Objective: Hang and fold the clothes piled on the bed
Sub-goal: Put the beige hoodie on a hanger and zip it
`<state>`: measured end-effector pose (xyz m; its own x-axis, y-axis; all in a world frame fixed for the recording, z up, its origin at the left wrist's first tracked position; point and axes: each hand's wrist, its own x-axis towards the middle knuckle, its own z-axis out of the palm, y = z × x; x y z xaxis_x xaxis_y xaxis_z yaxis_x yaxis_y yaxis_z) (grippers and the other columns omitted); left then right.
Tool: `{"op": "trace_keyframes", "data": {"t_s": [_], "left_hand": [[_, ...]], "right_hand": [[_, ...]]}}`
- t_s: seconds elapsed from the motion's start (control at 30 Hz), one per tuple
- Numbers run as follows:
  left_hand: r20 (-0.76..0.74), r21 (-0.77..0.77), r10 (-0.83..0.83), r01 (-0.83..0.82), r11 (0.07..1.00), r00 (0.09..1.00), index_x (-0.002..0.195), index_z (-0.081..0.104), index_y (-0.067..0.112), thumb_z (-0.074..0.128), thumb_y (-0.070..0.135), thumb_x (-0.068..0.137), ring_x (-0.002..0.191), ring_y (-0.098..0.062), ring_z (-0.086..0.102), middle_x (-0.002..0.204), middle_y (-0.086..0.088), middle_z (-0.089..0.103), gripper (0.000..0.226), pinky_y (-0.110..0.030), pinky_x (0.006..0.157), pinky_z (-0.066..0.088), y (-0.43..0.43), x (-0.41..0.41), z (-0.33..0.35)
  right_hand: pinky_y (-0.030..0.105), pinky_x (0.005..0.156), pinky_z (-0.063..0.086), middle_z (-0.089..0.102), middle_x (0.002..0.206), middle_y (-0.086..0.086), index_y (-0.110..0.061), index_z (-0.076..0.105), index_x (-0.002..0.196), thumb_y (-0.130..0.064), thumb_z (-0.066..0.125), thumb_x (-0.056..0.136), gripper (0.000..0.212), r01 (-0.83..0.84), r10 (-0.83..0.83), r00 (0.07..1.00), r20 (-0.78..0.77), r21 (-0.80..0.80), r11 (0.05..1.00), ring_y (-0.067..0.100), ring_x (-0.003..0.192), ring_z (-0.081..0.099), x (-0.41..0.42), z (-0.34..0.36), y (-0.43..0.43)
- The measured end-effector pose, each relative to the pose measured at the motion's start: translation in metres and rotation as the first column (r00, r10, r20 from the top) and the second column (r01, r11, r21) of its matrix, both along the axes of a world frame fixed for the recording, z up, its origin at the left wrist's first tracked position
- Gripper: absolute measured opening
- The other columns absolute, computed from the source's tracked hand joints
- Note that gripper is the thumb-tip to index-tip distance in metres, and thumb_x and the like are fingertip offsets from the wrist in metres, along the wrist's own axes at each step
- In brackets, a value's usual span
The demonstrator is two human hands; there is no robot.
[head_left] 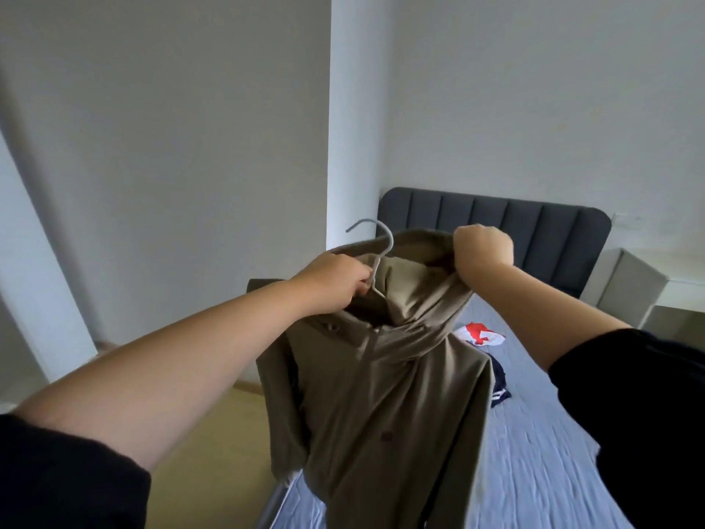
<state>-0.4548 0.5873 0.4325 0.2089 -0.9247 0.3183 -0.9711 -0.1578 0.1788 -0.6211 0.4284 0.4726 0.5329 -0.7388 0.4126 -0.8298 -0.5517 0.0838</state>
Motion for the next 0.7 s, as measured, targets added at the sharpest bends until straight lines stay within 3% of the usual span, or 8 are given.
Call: {"op": "trace_keyframes", "data": {"t_s": [0.07,0.17,0.27,0.37,0.43,0.5,0.6,0.7], "left_hand": [[0.020,0.083,0.012,-0.014,0.996,1.000,0.060,0.048,0.026,0.049,0.009,0.085,0.068,-0.008,0.047,0.067,0.008,0.051,0.030,-0.023,0.056,0.030,-0.002,0.000,-0.002],[-0.023,0.195,-0.010,0.015,0.981,1.000,0.060,0.046,0.024,0.048,0.011,0.088,0.069,-0.013,0.048,0.066,0.010,0.049,0.031,-0.018,0.055,0.033,-0.004,0.000,-0.004],[-0.040,0.283,-0.068,0.076,0.956,0.997,0.057,0.043,0.024,0.047,0.010,0.089,0.074,-0.018,0.049,0.065,0.008,0.049,0.035,-0.023,0.064,0.035,-0.005,-0.005,-0.010],[0.018,0.334,-0.135,0.121,0.935,0.991,0.077,0.062,0.018,0.045,0.010,0.094,0.094,-0.018,0.053,0.092,0.003,0.062,0.025,-0.025,0.080,0.036,-0.007,-0.008,-0.013],[0.051,0.325,-0.151,0.127,0.937,0.987,0.086,0.064,0.016,0.043,0.008,0.095,0.099,-0.017,0.052,0.102,0.001,0.063,0.025,-0.023,0.083,0.035,-0.008,-0.007,-0.012],[0.065,0.308,-0.139,0.112,0.945,0.988,0.067,0.052,0.020,0.044,0.007,0.092,0.085,-0.018,0.051,0.082,0.005,0.057,0.029,-0.024,0.071,0.034,-0.008,-0.003,-0.009],[0.072,0.276,-0.065,0.043,0.960,0.995,0.054,0.042,0.024,0.047,0.008,0.087,0.068,-0.016,0.046,0.065,0.007,0.048,0.037,-0.025,0.055,0.028,-0.005,0.007,-0.002],[0.053,0.261,-0.055,0.039,0.964,0.997,0.060,0.051,0.019,0.048,0.006,0.085,0.071,-0.018,0.055,0.071,0.002,0.059,0.028,-0.027,0.063,0.041,-0.003,0.017,0.003]], "right_hand": [[0.032,0.058,0.039,0.050,0.069,0.004,-0.009,0.064,0.090,-0.001,0.054,0.086,0.013,0.063,-0.075,0.989,-0.127,-0.095,0.993,0.025,0.072,0.053,-0.004,0.005,-0.008],[0.032,0.060,0.040,0.053,0.073,0.006,-0.007,0.061,0.082,0.002,0.053,0.086,0.013,0.118,-0.122,0.990,-0.077,-0.053,0.992,0.024,0.071,0.047,-0.002,0.013,-0.020],[0.033,0.058,0.037,0.050,0.072,0.009,-0.005,0.049,0.076,0.004,0.047,0.086,0.014,0.067,-0.063,0.971,0.229,-0.011,0.998,0.026,0.066,0.044,0.003,0.023,-0.030],[0.028,0.045,0.035,0.046,0.067,0.007,-0.006,0.043,0.071,-0.001,0.045,0.088,0.018,-0.138,-0.116,0.752,0.649,0.328,0.934,0.026,0.062,0.047,0.013,0.028,-0.032],[0.030,0.043,0.047,0.051,0.077,0.010,-0.008,0.043,0.074,-0.002,0.041,0.092,0.019,-0.433,-0.379,0.497,0.781,0.602,0.671,0.024,0.066,0.053,0.020,0.029,-0.027],[0.028,0.052,0.054,0.054,0.083,0.012,-0.004,0.047,0.079,0.001,0.040,0.092,0.016,-0.628,-0.574,0.388,0.721,0.662,0.408,0.022,0.069,0.058,0.021,0.029,-0.020],[0.032,0.059,0.059,0.062,0.089,0.022,0.005,0.053,0.090,0.000,0.038,0.092,0.016,-0.780,-0.490,0.469,0.735,0.605,0.161,0.029,0.072,0.070,0.015,0.027,-0.019],[0.037,0.094,0.052,0.060,0.124,0.023,0.005,0.049,0.125,-0.008,0.038,0.093,0.037,-0.798,-0.129,0.595,0.793,0.564,-0.213,0.031,0.114,0.061,0.001,0.028,-0.024]]}}
